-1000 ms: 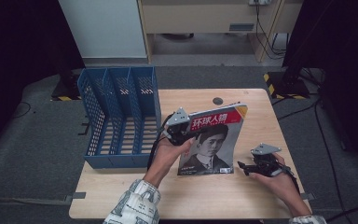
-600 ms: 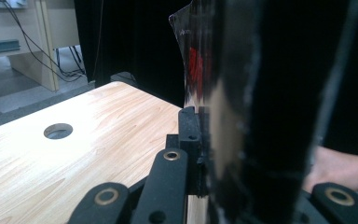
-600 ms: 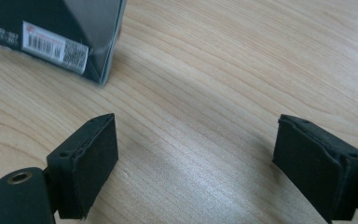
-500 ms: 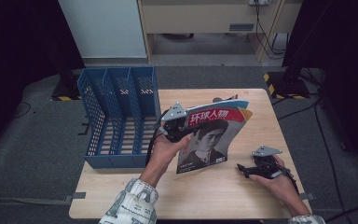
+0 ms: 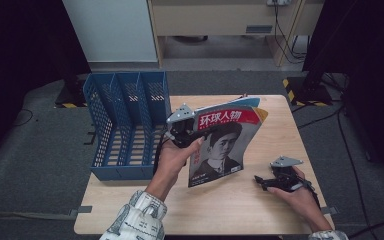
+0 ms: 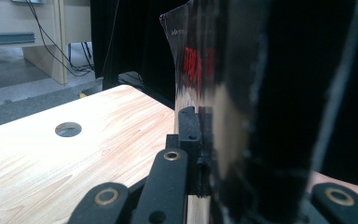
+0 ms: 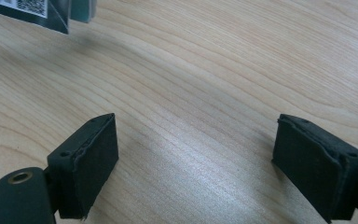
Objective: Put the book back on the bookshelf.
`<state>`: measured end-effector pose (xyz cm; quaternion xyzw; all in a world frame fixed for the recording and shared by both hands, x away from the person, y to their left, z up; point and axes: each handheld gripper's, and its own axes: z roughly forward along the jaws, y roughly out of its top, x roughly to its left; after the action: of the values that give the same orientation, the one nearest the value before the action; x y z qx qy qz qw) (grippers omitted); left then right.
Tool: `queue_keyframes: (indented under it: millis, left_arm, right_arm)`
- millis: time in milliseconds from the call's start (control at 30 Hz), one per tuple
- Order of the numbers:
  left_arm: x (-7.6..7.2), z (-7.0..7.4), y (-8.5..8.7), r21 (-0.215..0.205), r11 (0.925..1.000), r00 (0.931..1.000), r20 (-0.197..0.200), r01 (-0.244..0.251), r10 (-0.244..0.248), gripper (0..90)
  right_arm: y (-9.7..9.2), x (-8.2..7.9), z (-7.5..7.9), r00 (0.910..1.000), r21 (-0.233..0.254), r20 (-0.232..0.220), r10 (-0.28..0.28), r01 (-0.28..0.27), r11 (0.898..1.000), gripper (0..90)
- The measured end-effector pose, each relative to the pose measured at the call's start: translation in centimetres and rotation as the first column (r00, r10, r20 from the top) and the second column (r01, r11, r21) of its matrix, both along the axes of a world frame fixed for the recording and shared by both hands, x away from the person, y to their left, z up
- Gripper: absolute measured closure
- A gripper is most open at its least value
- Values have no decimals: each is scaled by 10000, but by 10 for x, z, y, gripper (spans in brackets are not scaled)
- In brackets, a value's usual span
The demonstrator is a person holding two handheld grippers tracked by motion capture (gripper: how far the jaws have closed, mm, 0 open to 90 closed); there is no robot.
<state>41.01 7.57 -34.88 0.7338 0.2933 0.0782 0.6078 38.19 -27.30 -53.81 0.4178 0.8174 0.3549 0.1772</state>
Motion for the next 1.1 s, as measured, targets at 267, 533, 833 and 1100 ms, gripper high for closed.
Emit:
queue_keyframes:
  millis: [267,533,833,1100]
  left_arm:
    - [0,6,3,-196,9996,9995,-240,-188,183,863]
    - [-3,9,12,-566,9979,9981,-546,-329,298,863]
    - [-11,14,24,-518,9970,9974,-467,-578,554,863]
    - [-14,19,39,-1161,9901,9951,-688,-792,715,863]
  right_arm:
    - [0,0,0,10000,0,18,-5,5,10000,142]
    - [0,0,0,10000,14,2,-35,35,10000,142]
    - [0,-1,0,10000,8,39,-52,52,10000,148]
    - [0,-1,0,10000,16,47,-66,66,10000,149]
